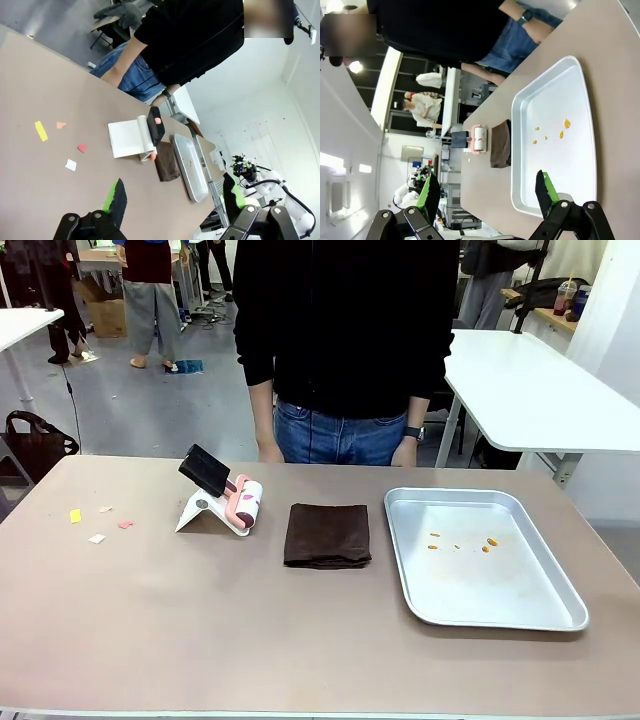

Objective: Clean the surface of the table.
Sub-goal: Hold the Lint Roller with your left hand and the towel with your right hand.

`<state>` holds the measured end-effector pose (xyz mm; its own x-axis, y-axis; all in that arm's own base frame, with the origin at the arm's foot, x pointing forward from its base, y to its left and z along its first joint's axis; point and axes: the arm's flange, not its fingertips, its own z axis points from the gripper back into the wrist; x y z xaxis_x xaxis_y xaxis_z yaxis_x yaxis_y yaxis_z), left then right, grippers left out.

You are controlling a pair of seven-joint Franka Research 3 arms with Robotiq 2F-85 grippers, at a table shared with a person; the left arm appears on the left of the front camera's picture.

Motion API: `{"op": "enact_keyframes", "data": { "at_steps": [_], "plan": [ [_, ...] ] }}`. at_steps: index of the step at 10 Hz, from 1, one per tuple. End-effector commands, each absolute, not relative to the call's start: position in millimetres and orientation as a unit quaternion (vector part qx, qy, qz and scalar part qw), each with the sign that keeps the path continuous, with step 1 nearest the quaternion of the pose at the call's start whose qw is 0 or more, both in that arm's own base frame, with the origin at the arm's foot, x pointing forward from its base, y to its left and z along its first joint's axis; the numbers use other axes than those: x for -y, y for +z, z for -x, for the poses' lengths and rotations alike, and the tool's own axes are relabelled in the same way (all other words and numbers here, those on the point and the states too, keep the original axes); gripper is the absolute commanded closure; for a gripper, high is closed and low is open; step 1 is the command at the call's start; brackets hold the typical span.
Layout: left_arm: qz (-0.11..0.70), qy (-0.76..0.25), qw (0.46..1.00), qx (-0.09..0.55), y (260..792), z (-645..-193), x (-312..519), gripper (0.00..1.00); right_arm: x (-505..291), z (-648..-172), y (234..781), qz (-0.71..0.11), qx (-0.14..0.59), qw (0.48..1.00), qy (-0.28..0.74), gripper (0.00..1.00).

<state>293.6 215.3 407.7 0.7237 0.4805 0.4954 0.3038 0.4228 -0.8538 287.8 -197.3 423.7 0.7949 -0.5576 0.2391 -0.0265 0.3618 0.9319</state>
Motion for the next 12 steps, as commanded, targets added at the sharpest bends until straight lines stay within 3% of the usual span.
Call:
{"op": "enact_keyframes", "data": {
  "at_steps": [1,3,6,9,12],
  "plan": [
    [0.532,0.044,0.757,0.377,407.6,-293.3,-215.8,0.0,199.6,-283.3,429.0,-0.547,0.274,0.77,-0.182,0.0],
    [0.533,0.056,0.759,0.369,409.5,-291.3,-216.1,0.0,198.4,-286.2,425.1,-0.537,0.272,0.78,-0.171,0.0],
    [0.521,-0.007,0.792,0.318,441.5,-325.4,-196.9,0.0,124.9,-314.4,469.9,-0.416,0.272,0.86,-0.113,0.0],
    [0.506,-0.139,0.822,0.222,473.3,-401.2,-141.0,0.0,22.5,-382.5,504.5,-0.308,0.218,0.926,-0.008,0.0],
    [0.419,-0.18,0.872,0.177,485.1,-458.3,-52.4,0.0,-82.5,-463.6,506.0,-0.248,0.138,0.956,0.081,0.0]
  ]
}}
